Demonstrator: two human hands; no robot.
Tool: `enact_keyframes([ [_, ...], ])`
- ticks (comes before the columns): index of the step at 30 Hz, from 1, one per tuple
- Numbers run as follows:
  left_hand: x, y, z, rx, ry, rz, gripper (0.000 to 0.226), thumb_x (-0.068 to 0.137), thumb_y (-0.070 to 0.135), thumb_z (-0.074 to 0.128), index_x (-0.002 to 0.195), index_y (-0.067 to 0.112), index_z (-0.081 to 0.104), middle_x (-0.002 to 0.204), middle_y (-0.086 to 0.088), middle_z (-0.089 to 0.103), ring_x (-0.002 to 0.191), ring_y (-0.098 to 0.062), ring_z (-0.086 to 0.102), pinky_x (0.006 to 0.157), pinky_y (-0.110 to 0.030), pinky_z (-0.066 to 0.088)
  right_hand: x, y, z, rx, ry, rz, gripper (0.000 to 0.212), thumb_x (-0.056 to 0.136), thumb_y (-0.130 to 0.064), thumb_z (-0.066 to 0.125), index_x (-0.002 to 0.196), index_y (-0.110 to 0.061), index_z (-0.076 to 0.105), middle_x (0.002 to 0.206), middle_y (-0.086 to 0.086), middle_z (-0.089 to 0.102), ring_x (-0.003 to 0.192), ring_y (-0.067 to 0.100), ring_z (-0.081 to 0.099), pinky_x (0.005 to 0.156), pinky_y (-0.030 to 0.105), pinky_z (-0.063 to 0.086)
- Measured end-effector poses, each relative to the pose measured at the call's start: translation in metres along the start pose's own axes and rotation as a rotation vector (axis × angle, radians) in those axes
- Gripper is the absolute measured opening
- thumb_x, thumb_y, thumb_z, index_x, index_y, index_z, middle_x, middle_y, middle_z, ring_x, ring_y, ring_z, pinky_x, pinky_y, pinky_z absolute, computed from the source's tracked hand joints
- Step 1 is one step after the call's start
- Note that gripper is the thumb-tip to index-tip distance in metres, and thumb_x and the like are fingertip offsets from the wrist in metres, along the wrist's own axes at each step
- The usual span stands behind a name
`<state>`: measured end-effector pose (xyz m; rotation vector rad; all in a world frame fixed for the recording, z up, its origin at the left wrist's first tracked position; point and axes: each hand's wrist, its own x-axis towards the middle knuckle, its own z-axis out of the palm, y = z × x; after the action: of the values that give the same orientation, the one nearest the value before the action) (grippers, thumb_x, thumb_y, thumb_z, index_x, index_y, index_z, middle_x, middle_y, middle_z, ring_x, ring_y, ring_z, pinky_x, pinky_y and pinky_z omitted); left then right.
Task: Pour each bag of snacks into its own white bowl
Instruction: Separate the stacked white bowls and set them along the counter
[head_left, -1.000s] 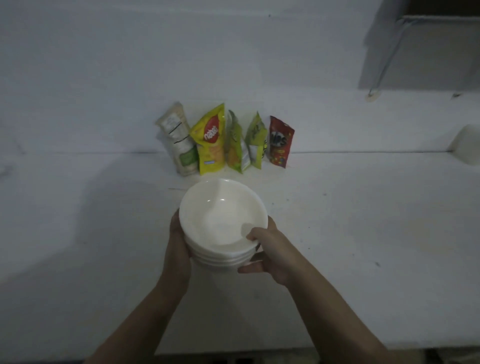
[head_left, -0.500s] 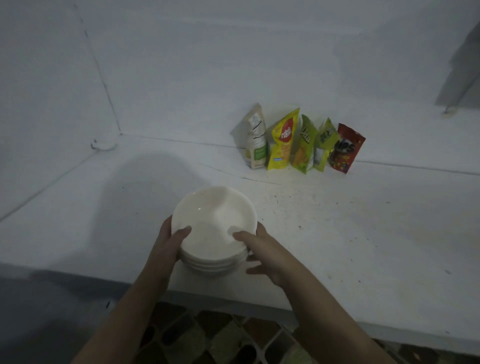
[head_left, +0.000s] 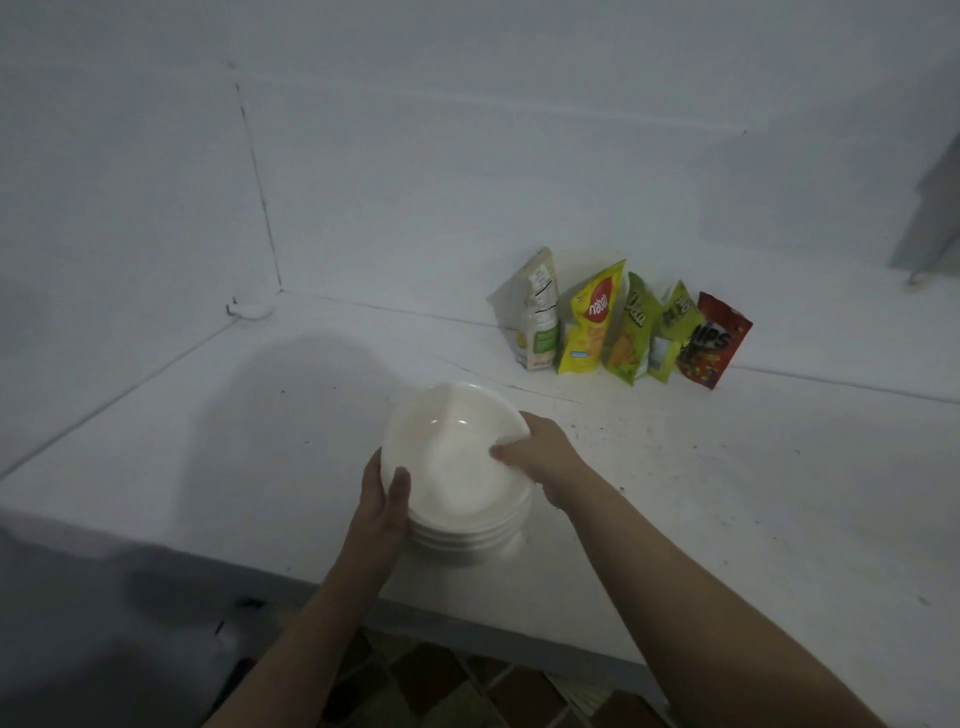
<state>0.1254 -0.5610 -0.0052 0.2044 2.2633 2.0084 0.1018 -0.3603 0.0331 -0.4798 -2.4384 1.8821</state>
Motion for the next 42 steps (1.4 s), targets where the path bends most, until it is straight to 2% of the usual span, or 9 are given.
enact_keyframes([
  [4,0.005,-0.003,-0.004,0.030,-0.022,0.020,0.137,0.037,0.105,0.030,0.149,0.028,0.020,0.133,0.010,0.037,0.120,-0.013,0.040,0.096,-0.030,0.035,0.000,-0.009,0.005,0.015,0.088,-0.261,0.058,0.078,0.012,0.054,0.106,-0.036,0.073,0.107,-0.011,0.074,0.104,0.011,0.066,0.085,0.025,0.052],
  [9,0.009,0.003,-0.011,0.029,-0.019,0.112,0.082,0.070,0.087,0.038,0.138,0.042,0.034,0.137,0.017,0.041,0.121,0.004,0.044,0.095,-0.014,0.036,-0.013,-0.028,0.011,-0.149,0.160,-0.595,0.055,0.086,0.012,0.051,0.113,-0.029,0.073,0.114,-0.031,0.064,0.113,-0.021,0.053,0.102,0.009,0.039],
  [11,0.015,0.006,-0.015,0.080,0.026,0.136,0.077,0.081,0.076,0.038,0.146,0.035,0.032,0.143,0.014,0.034,0.127,0.000,0.035,0.102,-0.022,0.031,-0.022,-0.028,0.011,-0.119,0.243,-0.618,0.055,0.087,0.012,0.050,0.117,-0.030,0.072,0.115,-0.034,0.061,0.113,-0.023,0.051,0.104,0.011,0.040],
  [21,0.032,0.061,0.021,-0.036,-0.087,0.339,0.045,0.088,0.065,0.035,0.128,0.048,0.044,0.123,0.020,0.056,0.113,0.012,0.053,0.092,-0.010,0.043,-0.064,-0.026,-0.023,0.629,0.441,-0.312,0.057,0.090,0.005,0.057,0.132,-0.033,0.062,0.127,-0.009,0.066,0.115,0.019,0.062,0.096,0.050,0.055],
  [25,0.025,0.083,0.073,-0.521,-0.220,0.090,0.041,0.090,0.058,0.045,0.118,0.032,0.060,0.106,0.011,0.073,0.100,-0.006,0.068,0.074,-0.028,0.057,-0.077,-0.018,-0.063,0.597,0.388,-0.278,0.072,0.089,0.006,0.053,0.135,-0.049,0.052,0.132,-0.013,0.059,0.118,0.019,0.058,0.094,0.051,0.056],
  [30,0.014,0.087,0.146,-0.730,-0.279,-0.256,0.031,0.091,0.037,0.050,0.116,0.025,0.064,0.113,-0.008,0.072,0.104,-0.030,0.066,0.083,-0.052,0.053,-0.076,-0.002,-0.140,0.270,0.357,-0.218,0.070,0.090,-0.015,0.049,0.137,-0.065,0.037,0.158,-0.010,0.034,0.141,0.027,0.037,0.108,0.059,0.041],
  [33,0.010,0.078,0.198,-0.747,-0.317,-0.340,0.032,0.092,0.035,0.048,0.119,0.025,0.063,0.115,-0.006,0.072,0.108,-0.030,0.064,0.091,-0.057,0.050,-0.081,0.004,-0.192,0.235,0.444,-0.224,0.059,0.100,-0.013,0.042,0.139,-0.058,0.043,0.155,-0.015,0.038,0.139,0.020,0.039,0.114,0.046,0.036],
  [39,0.019,0.057,0.288,-0.709,-0.243,-0.490,0.045,0.091,0.039,0.051,0.134,0.025,0.051,0.127,-0.008,0.064,0.114,-0.030,0.060,0.092,-0.055,0.050,-0.073,0.051,-0.303,0.556,0.856,-0.049,0.043,0.103,-0.020,0.037,0.139,-0.039,0.050,0.137,-0.004,0.052,0.123,0.025,0.050,0.101,0.046,0.048],
  [42,0.022,0.047,0.324,-0.726,-0.214,-0.517,0.046,0.091,0.039,0.051,0.135,0.024,0.048,0.126,-0.010,0.064,0.114,-0.033,0.060,0.090,-0.056,0.050,-0.065,0.106,-0.355,0.618,0.944,0.187,0.043,0.104,-0.027,0.033,0.144,-0.041,0.041,0.143,0.004,0.044,0.115,0.030,0.047,0.078,0.041,0.047],
])
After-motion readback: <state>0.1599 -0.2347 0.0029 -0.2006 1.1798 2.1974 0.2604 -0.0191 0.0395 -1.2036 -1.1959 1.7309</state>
